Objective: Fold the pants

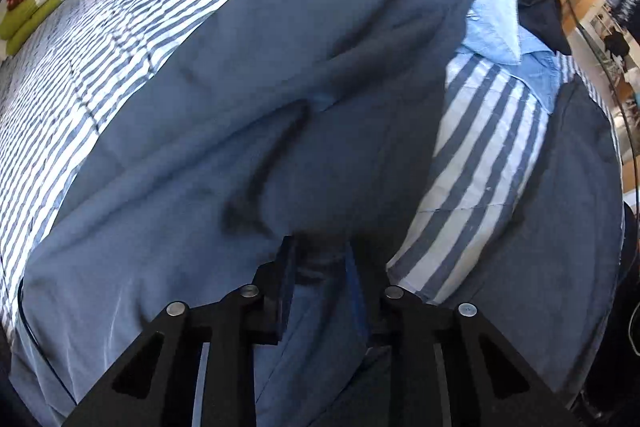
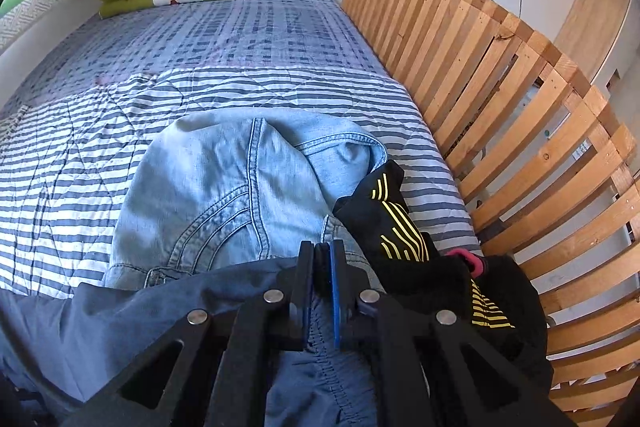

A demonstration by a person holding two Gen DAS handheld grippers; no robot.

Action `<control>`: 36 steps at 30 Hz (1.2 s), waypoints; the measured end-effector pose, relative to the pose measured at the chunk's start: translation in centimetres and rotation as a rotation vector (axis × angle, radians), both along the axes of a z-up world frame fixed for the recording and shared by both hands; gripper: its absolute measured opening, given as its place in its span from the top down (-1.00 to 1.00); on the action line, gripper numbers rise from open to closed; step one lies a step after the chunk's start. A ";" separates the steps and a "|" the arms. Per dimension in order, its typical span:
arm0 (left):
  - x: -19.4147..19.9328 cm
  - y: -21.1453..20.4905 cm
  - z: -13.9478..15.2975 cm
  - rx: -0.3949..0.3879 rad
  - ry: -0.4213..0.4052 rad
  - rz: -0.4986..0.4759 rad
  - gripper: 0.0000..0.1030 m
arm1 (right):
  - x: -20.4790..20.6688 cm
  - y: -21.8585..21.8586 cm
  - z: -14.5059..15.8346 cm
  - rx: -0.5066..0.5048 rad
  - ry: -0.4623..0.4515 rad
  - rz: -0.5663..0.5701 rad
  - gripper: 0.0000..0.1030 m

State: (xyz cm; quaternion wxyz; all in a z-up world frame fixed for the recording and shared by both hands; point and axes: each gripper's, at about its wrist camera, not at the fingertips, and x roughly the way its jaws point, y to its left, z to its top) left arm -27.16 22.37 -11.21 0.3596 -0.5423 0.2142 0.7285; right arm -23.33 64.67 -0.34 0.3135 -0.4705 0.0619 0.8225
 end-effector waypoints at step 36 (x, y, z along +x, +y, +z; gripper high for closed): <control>2.4 6.4 0.2 0.076 -0.076 -0.017 0.90 | 12.7 3.2 -0.3 -0.401 0.156 -0.012 0.05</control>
